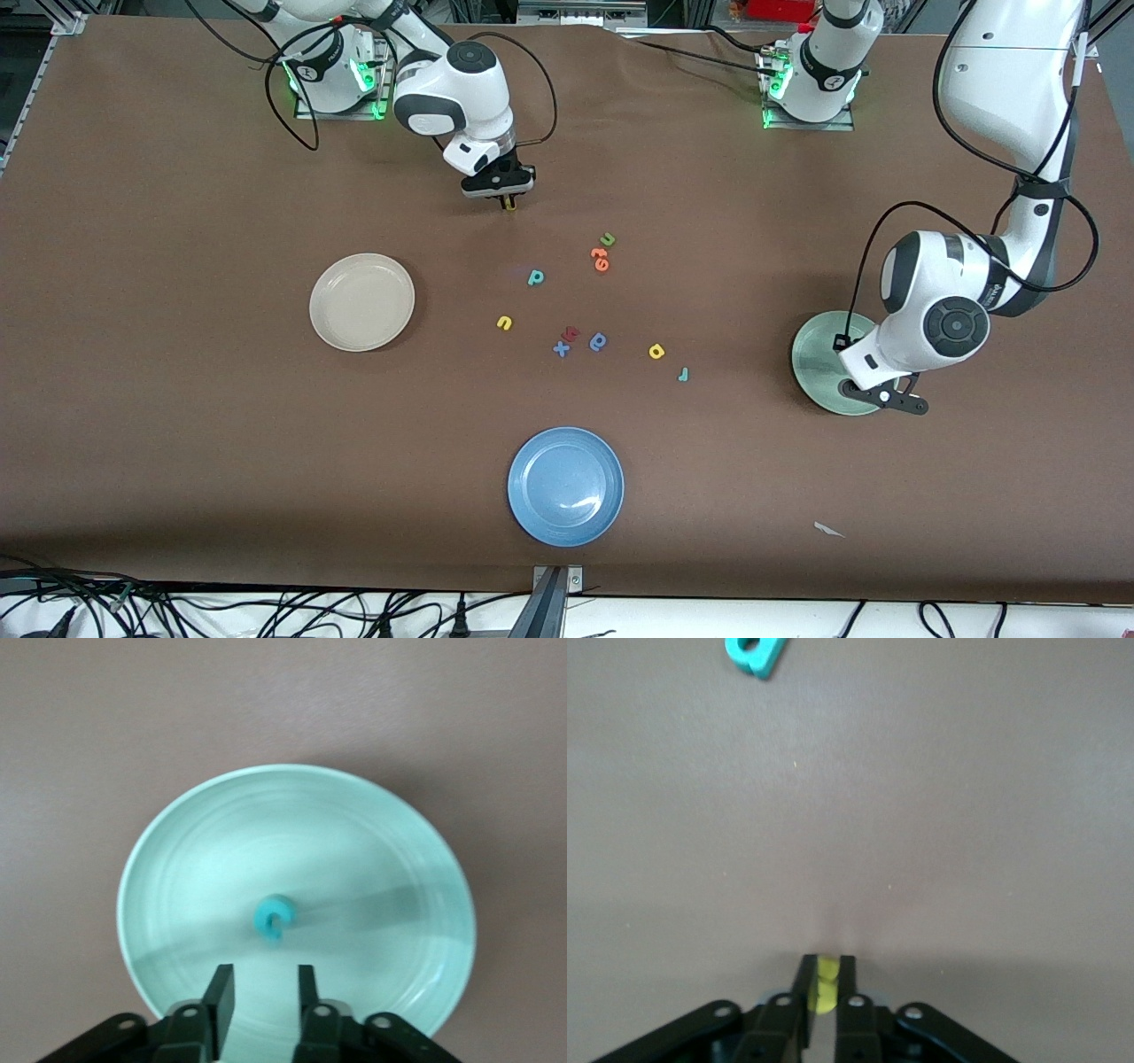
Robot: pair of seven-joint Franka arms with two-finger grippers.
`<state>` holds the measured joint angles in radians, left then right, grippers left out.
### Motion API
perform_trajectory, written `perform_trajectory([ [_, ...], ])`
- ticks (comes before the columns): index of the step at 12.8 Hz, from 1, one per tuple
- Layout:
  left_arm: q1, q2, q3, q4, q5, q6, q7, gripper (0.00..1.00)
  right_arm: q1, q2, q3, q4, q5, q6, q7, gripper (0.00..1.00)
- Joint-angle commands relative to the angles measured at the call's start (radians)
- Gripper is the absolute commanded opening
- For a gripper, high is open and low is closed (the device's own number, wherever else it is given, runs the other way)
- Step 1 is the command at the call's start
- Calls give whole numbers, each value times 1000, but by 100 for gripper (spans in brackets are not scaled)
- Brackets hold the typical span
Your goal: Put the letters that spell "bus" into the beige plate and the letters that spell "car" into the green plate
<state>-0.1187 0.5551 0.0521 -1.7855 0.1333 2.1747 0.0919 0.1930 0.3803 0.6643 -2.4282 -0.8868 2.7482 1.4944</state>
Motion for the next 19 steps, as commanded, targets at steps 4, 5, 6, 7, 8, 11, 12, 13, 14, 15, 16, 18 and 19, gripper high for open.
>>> perform_trajectory([
  [4, -54, 40, -110, 105, -125, -16, -378, 100, -58, -101, 3, -15, -15, 4, -31, 0],
  [5, -100, 70, -112, 139, -130, -13, -459, 100, -58, -100, 3, -15, -15, 2, -29, 0],
  [6, -143, 106, -112, 177, -132, -13, -542, 100, -56, -91, 3, -15, -15, 2, -19, 23],
  [7, -183, 149, -112, 226, -130, -13, -631, 100, -52, -78, 3, -14, -15, 1, -5, 51],
  [8, -211, 195, -110, 283, -127, -13, -694, 100, -49, -69, 3, -15, -15, 1, 10, 83],
  [11, -252, 287, -106, 376, -123, -12, -791, 100, -33, -26, 4, -12, -14, 2, 12, 100],
  [12, -253, 290, -106, 379, -123, -10, -791, 100, -30, -8, 4, -9, -14, 2, 1, 100],
  [13, -254, 295, -106, 380, -123, -10, -796, 99, -29, 3, 4, -6, -14, 2, -3, 100],
  [14, -254, 308, -106, 385, -123, -7, -799, 97, -29, 8, 4, -6, -14, 4, -6, 100],
  [15, -254, 315, -106, 396, -123, -6, -799, 94, -29, 18, 4, -6, -14, 4, -9, 100],
  [16, -254, 321, -106, 399, -124, -6, -799, 90, -21, 23, 4, -6, -14, 4, -14, 100],
  [18, -265, 322, -107, 399, -126, -6, -819, 82, -10, 28, 4, -5, -12, 2, -11, 100],
  [19, -266, 322, -107, 400, -127, -6, -830, 77, 0, 31, 4, 6, 0, 2, -10, 100],
])
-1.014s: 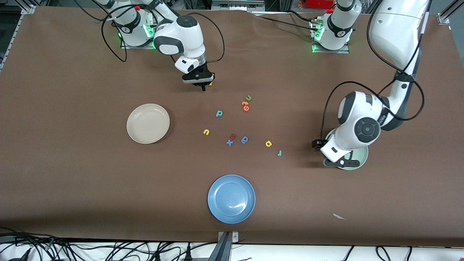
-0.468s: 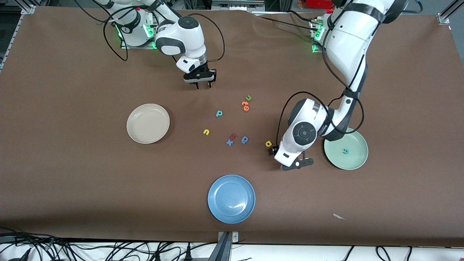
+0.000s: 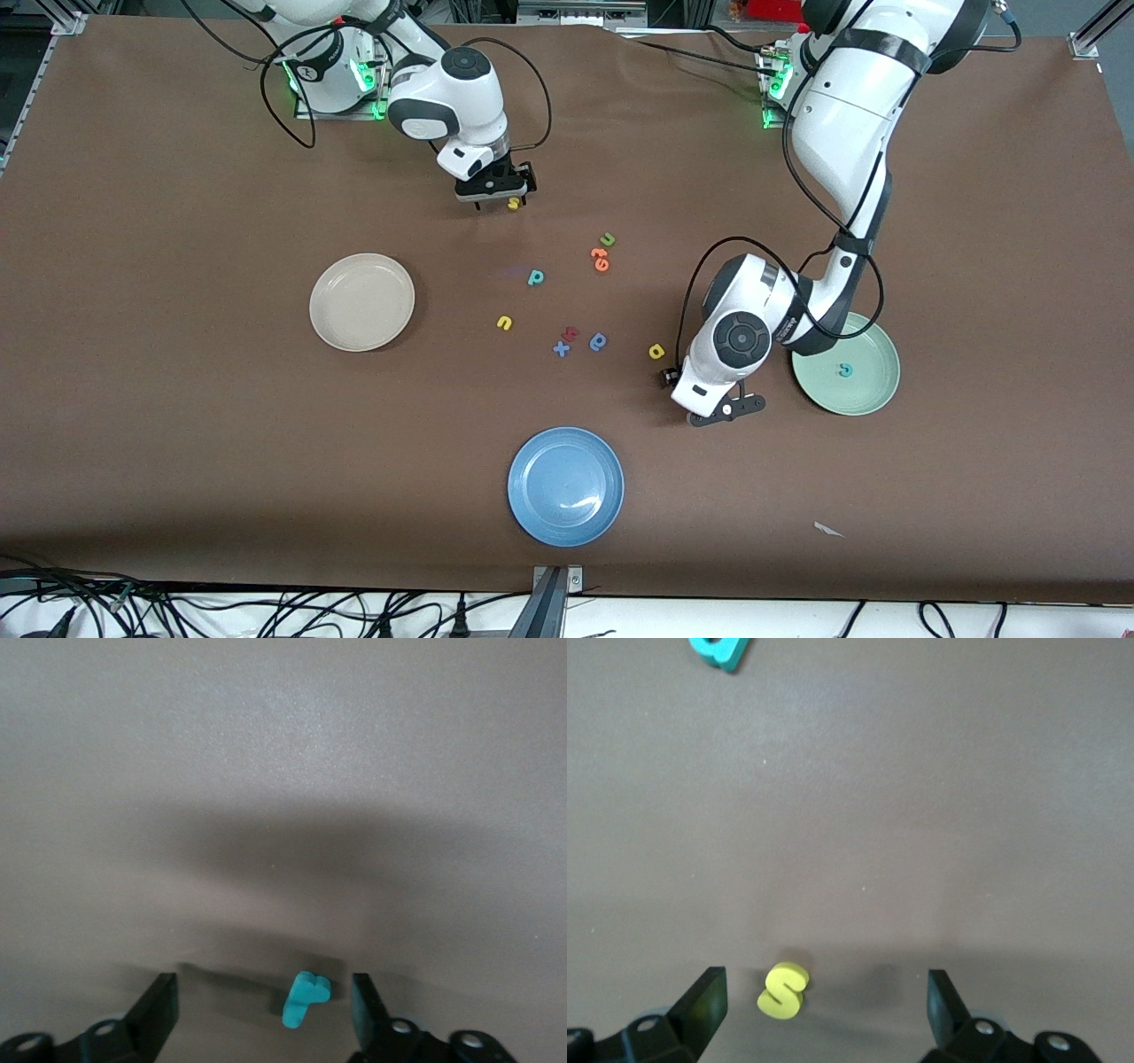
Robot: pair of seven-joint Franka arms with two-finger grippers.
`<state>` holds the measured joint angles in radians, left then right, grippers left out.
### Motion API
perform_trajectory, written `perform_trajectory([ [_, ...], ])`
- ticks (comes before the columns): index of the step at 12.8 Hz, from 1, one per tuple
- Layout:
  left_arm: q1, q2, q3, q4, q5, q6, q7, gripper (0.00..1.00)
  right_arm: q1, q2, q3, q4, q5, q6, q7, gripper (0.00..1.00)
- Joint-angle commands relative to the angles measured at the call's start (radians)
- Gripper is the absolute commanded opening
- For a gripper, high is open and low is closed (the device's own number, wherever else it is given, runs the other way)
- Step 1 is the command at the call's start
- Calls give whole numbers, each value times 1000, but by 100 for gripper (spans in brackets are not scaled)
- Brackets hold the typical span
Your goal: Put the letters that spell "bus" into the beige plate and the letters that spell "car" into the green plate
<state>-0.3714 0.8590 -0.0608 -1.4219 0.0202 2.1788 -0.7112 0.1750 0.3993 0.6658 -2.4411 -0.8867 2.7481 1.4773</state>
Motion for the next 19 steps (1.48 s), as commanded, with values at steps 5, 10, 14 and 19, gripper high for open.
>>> perform_trajectory([
  [5, -14, 18, 2, 35, -25, -10, -36, 54, 43, 32, 1, 39, 20, -2, 1, 99],
  [10, -15, 18, 2, 35, -66, -10, -44, 36, 58, 67, -5, 59, 15, -4, 4, 77],
  [14, -15, 18, 2, 35, -66, -10, -44, 24, 58, 62, -12, 59, 15, -4, 3, 53],
  [19, -14, 18, 2, 35, -65, -10, -39, 12, 58, 58, -28, 59, 9, -4, 3, 47],
])
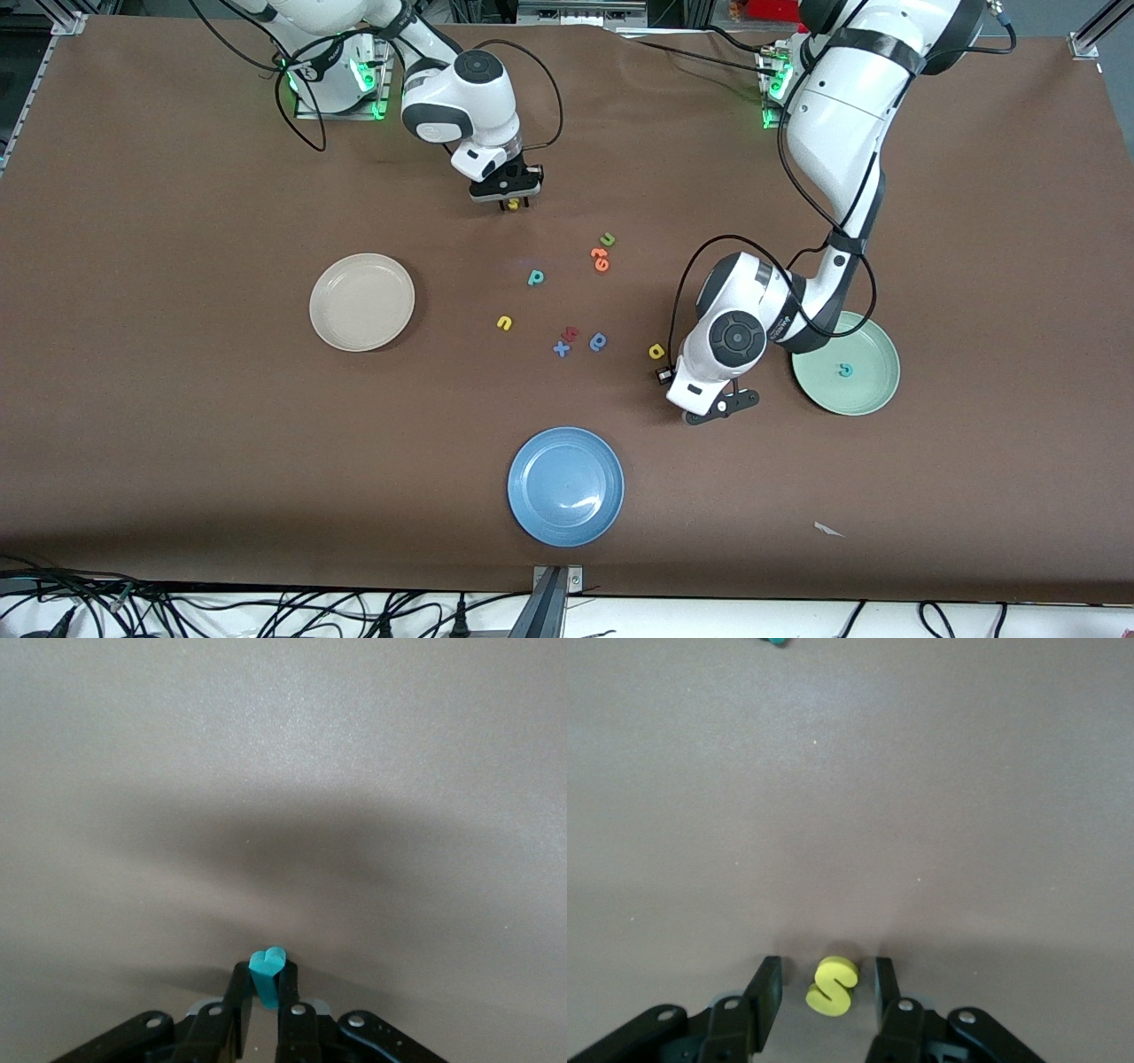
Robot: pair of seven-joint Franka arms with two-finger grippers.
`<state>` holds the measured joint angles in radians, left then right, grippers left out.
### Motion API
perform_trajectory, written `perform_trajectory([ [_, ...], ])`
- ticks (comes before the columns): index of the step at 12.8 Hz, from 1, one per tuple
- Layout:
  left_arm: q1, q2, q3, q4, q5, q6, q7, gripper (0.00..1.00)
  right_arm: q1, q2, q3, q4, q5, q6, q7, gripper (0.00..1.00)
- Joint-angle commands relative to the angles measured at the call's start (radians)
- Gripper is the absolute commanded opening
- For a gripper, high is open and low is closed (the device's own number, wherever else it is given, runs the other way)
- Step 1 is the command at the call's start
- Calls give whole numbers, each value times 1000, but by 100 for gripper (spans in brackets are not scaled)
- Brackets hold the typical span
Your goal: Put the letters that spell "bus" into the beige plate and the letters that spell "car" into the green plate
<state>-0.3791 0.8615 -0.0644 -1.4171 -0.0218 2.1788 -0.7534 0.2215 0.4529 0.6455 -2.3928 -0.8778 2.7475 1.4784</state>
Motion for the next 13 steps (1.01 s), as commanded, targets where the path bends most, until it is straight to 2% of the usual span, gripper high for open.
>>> perform_trajectory([
  [1, -6, 16, 6, 30, -21, -10, 5, 11, 10, 4, -7, 9, 0, -3, 3, 44],
  [2, -6, 16, 6, 30, -21, -10, 5, 10, 12, 4, -7, 9, 0, -3, 8, 42],
  [4, -6, 16, 6, 30, -18, -10, 11, 7, 10, 4, -7, 9, 0, -3, 11, 31],
  [7, 3, 10, 8, 30, -14, -13, 19, 2, 10, 4, -7, 7, 0, -3, 20, 30],
  [8, 8, 2, 9, 32, -9, -19, 20, 1, 12, 4, -7, 6, 0, -3, 22, 24],
  [10, 40, -27, 8, 30, -9, -48, 115, 0, 10, -6, -7, 7, 2, -3, 16, 2],
  [13, 109, -82, 14, 18, -6, -177, 346, 0, -5, -62, -6, 1, 13, -2, 10, 0],
])
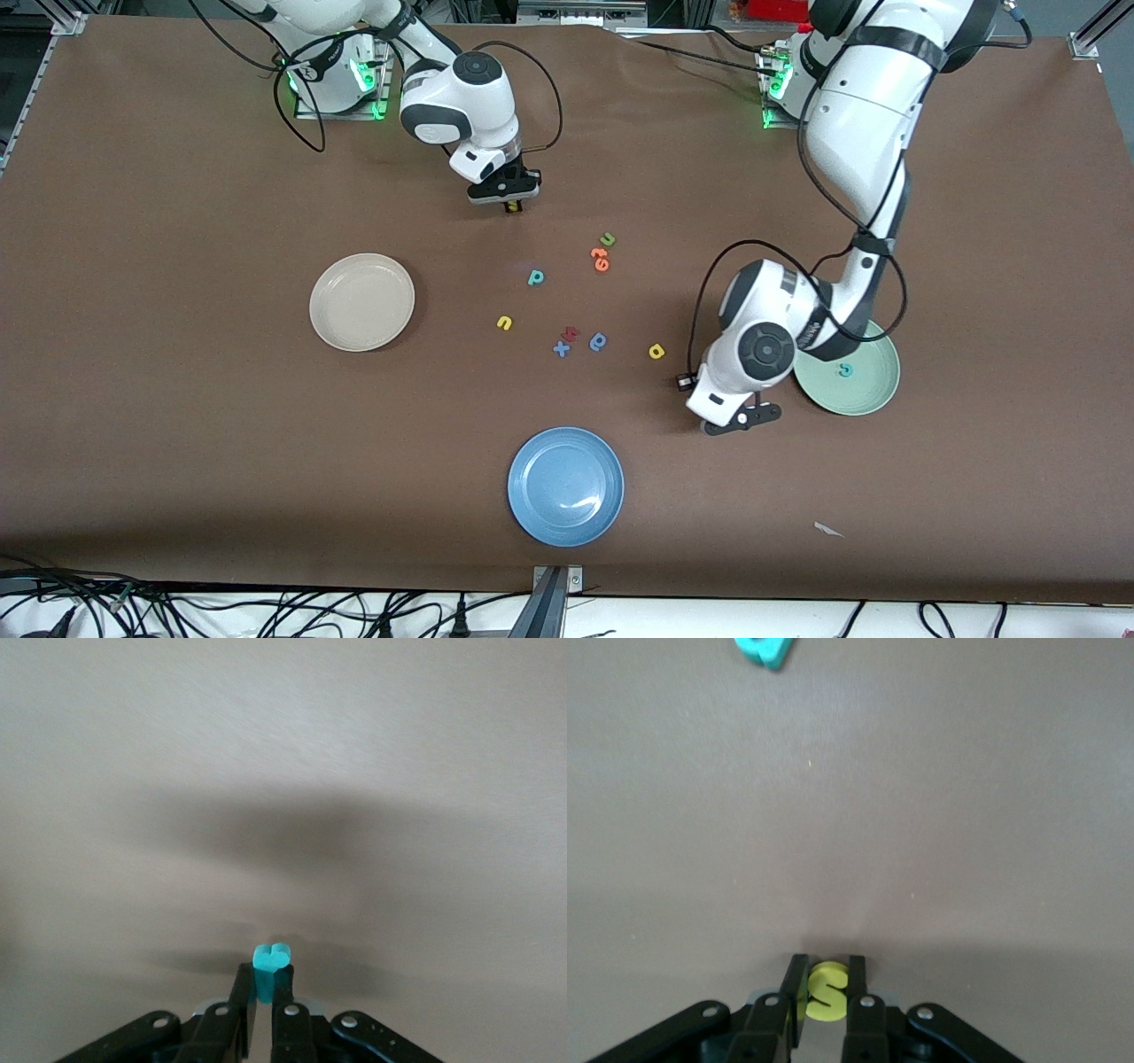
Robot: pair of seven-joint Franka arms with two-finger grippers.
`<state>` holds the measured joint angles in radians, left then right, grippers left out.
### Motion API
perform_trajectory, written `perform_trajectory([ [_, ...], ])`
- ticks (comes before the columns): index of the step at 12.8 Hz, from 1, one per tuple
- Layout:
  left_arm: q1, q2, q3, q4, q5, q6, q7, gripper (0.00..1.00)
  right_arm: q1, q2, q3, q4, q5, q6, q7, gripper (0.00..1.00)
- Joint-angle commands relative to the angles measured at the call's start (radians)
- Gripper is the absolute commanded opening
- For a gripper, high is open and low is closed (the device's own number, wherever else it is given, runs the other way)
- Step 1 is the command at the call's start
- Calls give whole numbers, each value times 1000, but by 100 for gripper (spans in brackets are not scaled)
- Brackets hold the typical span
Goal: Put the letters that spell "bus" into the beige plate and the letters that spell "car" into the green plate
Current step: 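Release the r on the green plate and the s on the white plate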
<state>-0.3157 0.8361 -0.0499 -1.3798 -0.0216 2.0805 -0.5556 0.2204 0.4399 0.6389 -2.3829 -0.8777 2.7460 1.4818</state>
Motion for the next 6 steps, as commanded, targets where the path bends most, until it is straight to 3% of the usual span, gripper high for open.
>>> perform_trajectory([
  [1, 84, -77, -1, -25, -6, -129, 237, 0, -12, -61, 1, -9, 13, 1, 6, 0],
  [4, 190, -161, -1, -114, 24, -160, 469, 0, -64, -136, 2, -28, 14, -14, -35, 0],
  [6, 227, -222, -2, -197, 54, -146, 545, 0, -101, -170, 4, -33, 83, -60, -95, 0],
])
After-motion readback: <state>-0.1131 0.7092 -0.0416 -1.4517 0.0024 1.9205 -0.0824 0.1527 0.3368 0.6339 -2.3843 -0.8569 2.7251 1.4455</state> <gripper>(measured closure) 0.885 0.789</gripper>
